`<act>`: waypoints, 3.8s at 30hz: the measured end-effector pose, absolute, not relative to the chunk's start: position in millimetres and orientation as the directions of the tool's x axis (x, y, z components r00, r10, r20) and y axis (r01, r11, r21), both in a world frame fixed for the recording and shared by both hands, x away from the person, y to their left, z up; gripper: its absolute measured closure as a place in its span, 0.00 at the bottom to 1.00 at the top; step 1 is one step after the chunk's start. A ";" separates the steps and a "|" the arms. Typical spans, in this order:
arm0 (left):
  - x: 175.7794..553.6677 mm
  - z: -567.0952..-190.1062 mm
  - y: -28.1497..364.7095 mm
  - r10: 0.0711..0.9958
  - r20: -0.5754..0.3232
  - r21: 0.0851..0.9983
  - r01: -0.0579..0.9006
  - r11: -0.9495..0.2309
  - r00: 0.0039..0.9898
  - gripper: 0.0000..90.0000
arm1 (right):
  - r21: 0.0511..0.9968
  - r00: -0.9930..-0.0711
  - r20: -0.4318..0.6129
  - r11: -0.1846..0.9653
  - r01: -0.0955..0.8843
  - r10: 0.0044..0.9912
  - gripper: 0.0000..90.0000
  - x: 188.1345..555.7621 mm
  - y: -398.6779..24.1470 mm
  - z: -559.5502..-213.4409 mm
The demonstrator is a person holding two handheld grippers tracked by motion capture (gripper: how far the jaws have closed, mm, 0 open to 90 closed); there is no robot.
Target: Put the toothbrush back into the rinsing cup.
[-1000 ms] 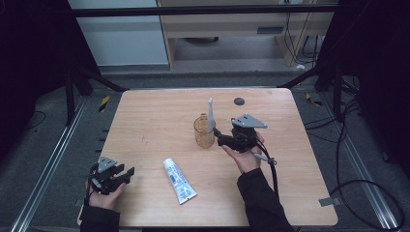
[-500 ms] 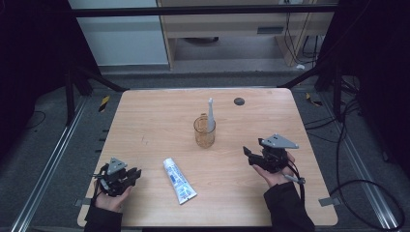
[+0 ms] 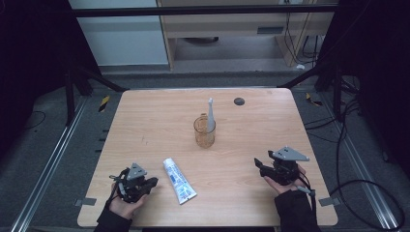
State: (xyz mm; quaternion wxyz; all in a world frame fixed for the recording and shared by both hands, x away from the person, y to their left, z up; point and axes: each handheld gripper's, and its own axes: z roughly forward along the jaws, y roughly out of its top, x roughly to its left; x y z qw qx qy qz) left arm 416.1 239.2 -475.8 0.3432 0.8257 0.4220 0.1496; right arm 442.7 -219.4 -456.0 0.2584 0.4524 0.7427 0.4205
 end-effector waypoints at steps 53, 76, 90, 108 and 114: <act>408.7 -482.4 176.5 0.692 -0.063 0.621 0.571 -0.537 0.719 0.99 | 0.825 -0.434 -0.062 0.291 0.484 0.899 0.45 439.6 -233.0 -475.6; 432.1 -485.5 149.2 0.674 -0.029 0.647 0.528 -0.550 0.738 0.99 | 0.815 -0.432 -0.067 0.299 0.496 0.899 0.45 441.8 -230.5 -479.9; 456.9 -444.1 182.1 0.734 0.009 0.718 0.507 -0.478 0.679 0.99 | 0.816 -0.426 -0.066 0.294 0.497 0.902 0.45 442.4 -230.6 -480.6; 493.8 -461.1 206.8 0.764 0.005 0.634 0.589 -0.501 0.645 0.99 | 0.812 -0.433 -0.068 0.302 0.499 0.899 0.45 444.1 -227.9 -482.4; 490.8 -461.7 208.2 0.765 -0.005 0.632 0.595 -0.496 0.644 0.99 | 0.812 -0.434 -0.070 0.304 0.499 0.898 0.45 444.2 -227.8 -482.5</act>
